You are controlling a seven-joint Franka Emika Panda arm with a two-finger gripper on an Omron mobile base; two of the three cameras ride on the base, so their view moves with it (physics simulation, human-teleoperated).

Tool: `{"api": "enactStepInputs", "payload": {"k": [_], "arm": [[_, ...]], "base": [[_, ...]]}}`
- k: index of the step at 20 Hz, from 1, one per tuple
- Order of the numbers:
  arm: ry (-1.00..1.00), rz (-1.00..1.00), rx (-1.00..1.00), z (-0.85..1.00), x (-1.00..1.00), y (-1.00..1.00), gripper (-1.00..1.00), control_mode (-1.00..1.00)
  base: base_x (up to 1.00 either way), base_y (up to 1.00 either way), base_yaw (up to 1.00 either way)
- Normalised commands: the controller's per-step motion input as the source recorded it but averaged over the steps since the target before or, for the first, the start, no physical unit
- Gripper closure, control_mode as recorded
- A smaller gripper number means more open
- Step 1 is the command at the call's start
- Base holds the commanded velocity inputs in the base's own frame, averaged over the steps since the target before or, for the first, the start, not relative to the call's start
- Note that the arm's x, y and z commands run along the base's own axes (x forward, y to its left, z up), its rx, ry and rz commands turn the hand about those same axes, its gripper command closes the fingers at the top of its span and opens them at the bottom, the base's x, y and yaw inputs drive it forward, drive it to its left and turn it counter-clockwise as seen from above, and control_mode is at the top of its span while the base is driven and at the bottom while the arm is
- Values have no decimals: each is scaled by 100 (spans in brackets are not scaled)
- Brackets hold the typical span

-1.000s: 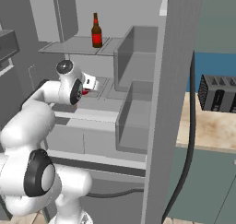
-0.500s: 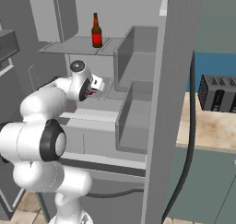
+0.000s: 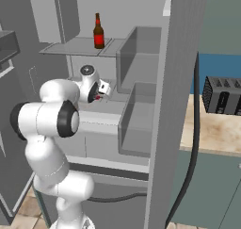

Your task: Place the beer and liquor on the top shelf of the fridge to keep them out of children's reach, and place the tomato on lower shelves for easy access.

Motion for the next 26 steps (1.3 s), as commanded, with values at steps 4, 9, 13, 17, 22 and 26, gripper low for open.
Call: {"api": "enactStepInputs", "payload": {"k": [4, 9, 13, 17, 22, 26], "arm": [[1, 0, 0, -36, 54, 12, 100, -100], [0, 0, 0, -26, 51, 13, 100, -100], [0, 0, 0, -23, 48, 8, 100, -100], [0, 0, 0, -21, 48, 9, 100, -100], [0, 0, 0, -15, 56, 9, 100, -100], [0, 0, 0, -14, 54, 4, 100, -100]], "base": [[0, 0, 0], [0, 0, 0], [0, 0, 0], [0, 0, 0], [0, 0, 0], [0, 0, 0]]}}
